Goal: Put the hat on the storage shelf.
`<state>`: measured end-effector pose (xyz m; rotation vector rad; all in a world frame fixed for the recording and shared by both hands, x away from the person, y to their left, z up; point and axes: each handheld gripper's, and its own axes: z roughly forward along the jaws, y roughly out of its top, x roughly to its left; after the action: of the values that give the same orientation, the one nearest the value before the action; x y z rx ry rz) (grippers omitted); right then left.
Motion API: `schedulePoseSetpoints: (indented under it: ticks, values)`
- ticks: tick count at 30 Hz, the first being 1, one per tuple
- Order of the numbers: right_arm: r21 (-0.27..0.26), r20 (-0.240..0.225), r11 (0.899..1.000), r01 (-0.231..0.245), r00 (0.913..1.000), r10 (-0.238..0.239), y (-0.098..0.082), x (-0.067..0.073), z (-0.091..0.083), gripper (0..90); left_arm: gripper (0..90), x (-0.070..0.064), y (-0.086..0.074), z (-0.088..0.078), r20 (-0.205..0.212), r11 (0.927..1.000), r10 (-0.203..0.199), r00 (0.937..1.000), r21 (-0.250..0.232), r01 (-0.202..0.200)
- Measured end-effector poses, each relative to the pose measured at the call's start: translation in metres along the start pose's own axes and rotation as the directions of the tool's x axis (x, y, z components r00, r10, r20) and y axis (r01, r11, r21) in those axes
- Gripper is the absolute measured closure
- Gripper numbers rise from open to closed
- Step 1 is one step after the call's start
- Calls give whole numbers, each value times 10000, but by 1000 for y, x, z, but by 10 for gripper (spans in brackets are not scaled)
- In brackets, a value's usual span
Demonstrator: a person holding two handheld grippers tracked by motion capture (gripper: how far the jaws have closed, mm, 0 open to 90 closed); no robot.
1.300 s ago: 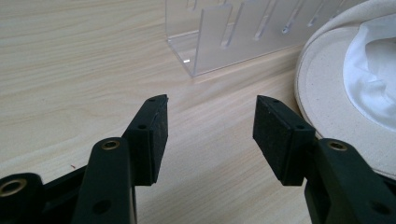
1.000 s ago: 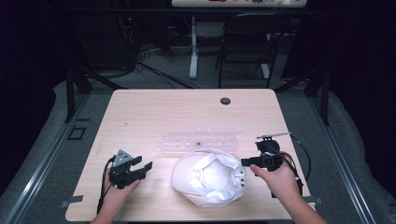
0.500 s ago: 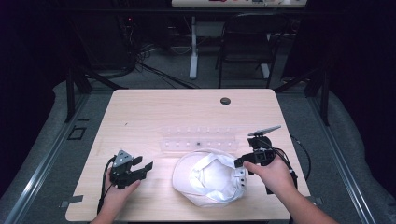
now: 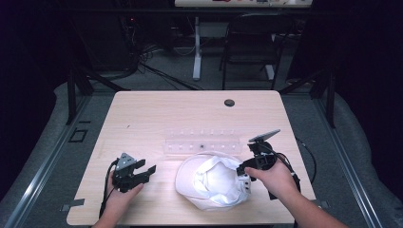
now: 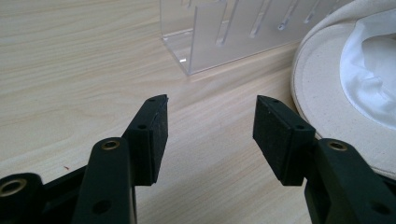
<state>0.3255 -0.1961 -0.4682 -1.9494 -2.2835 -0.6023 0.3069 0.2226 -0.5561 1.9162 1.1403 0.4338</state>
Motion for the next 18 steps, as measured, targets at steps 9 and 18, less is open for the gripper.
schedulePoseSetpoints:
  ticks: [9, 18]
  values:
    - [599, -330, 9980, -210, 9992, 230, -3, -3, 9, 443, 459, 0, 0, 0, -5, 10000, -2, 10000, -17, 2]
    - [870, -229, 9941, -640, 9975, 663, -8, -8, 22, 453, 458, 1, 1, -1, -4, 10000, -41, 10000, 5, 41]
